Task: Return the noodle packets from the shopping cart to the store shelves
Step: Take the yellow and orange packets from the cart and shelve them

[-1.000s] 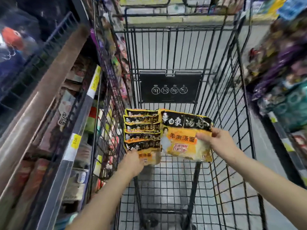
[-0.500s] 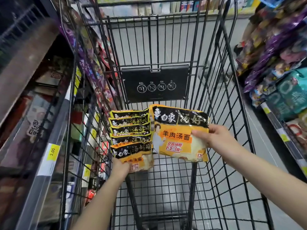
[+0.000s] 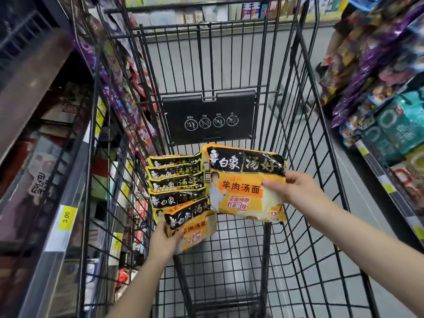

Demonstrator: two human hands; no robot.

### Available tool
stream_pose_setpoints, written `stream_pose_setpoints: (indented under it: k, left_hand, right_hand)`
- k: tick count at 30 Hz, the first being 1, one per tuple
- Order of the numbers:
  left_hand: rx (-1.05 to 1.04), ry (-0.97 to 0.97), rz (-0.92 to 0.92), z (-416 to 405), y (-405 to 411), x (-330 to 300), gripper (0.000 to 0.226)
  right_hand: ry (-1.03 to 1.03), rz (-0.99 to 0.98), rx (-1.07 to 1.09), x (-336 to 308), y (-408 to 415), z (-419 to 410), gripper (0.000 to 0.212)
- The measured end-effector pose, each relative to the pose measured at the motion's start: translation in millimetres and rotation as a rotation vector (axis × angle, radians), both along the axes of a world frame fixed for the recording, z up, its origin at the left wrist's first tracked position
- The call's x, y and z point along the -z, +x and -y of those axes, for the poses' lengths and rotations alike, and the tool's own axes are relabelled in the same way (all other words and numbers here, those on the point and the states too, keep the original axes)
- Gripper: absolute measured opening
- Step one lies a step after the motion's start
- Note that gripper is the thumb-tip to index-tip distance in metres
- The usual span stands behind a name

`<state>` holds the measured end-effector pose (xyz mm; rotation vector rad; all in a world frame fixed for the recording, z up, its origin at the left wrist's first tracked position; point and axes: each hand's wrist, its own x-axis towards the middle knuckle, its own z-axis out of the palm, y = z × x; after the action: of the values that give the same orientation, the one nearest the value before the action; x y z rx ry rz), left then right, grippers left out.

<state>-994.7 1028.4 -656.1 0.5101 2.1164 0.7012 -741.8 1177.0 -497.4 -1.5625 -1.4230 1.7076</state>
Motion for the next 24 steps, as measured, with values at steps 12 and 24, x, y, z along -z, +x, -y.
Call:
stream_pose_setpoints:
  k: [12,24]
  left_hand:
    - [0.072,0.286,0.138,-39.0,0.0,-192.1,0.013]
    - [0.201,0.656,0.253,-73.8,-2.7,-441.5,0.010]
  right_hand:
    - [-0.034,-0.064,0.004,-101.2,13.8,-16.5,0.023]
    - [0.179,-0.066,-0.032,-348.9,93.6,-6.2,0.018]
